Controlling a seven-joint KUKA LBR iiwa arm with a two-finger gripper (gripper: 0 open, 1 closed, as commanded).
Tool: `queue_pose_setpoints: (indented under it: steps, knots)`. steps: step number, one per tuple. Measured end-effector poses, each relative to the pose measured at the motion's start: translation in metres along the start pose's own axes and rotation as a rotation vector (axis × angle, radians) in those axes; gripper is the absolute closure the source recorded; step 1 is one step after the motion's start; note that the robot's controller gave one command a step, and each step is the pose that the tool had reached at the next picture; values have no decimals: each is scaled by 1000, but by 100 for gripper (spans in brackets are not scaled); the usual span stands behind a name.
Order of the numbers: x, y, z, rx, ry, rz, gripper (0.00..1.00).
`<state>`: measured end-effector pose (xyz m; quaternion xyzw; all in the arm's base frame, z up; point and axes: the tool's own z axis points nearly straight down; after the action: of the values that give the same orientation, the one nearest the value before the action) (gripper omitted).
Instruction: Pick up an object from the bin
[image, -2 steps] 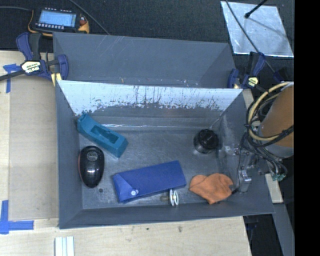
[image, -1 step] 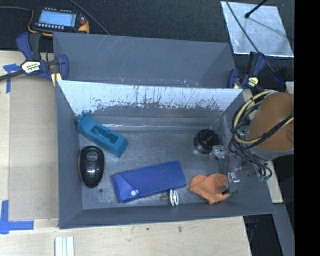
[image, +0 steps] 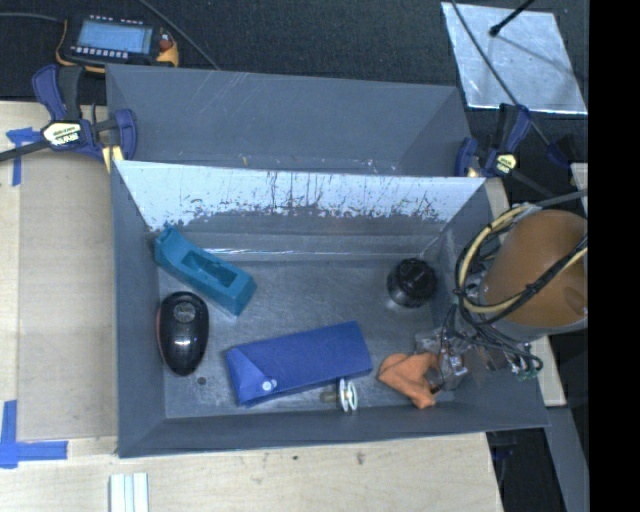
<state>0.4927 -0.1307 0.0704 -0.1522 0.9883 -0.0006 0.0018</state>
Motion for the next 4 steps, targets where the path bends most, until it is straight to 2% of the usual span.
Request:
queue_pose_setpoints:
  steps: [2,3,4]
  knots:
    - [0,0,0,0,0,-1,100]
    - [-13,29,-70,-3,5,-5,100]
    - [-23,-4,-106,0,-1,12,100]
